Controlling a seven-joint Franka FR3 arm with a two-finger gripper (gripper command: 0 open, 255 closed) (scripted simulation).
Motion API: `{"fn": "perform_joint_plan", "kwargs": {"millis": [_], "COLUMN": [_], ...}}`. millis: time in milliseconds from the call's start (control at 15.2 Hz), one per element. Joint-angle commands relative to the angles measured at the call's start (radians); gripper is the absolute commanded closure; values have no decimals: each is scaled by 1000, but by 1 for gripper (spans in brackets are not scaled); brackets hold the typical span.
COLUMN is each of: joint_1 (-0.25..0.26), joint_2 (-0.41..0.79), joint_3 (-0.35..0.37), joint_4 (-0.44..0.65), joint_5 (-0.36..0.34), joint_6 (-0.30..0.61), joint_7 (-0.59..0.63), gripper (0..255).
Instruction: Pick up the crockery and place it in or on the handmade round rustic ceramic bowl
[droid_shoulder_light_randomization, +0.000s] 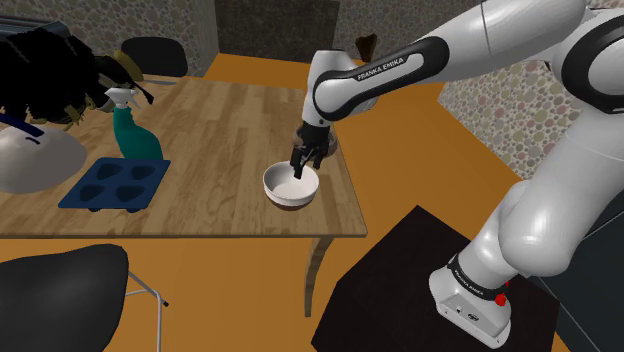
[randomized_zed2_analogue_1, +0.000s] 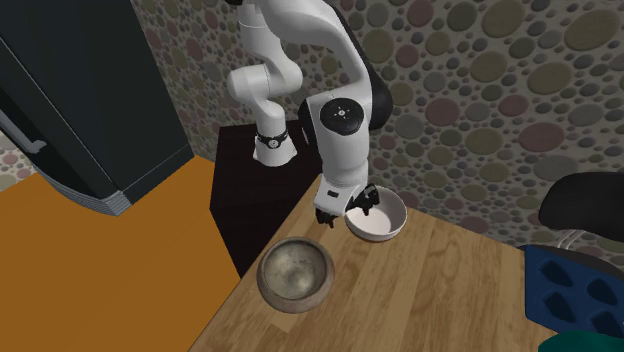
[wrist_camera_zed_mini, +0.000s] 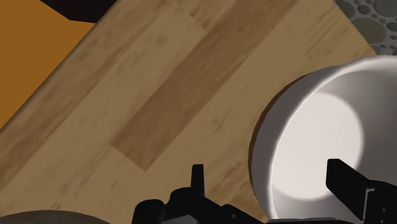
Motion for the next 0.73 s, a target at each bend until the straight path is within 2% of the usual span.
{"fn": "perform_joint_plan", "kwargs": {"millis": [0,396,462,660], "joint_1": [0,0,0,0], "joint_2": [4,4,4,4], "joint_3": [0,0,0,0], "joint_4": [-3,-3,-3,-3], "joint_5": [1,1,1,1], "joint_6": [7,7,7,7], "joint_7": [-2,-2,-2,-2], "gripper": [0,0,255,255]}}
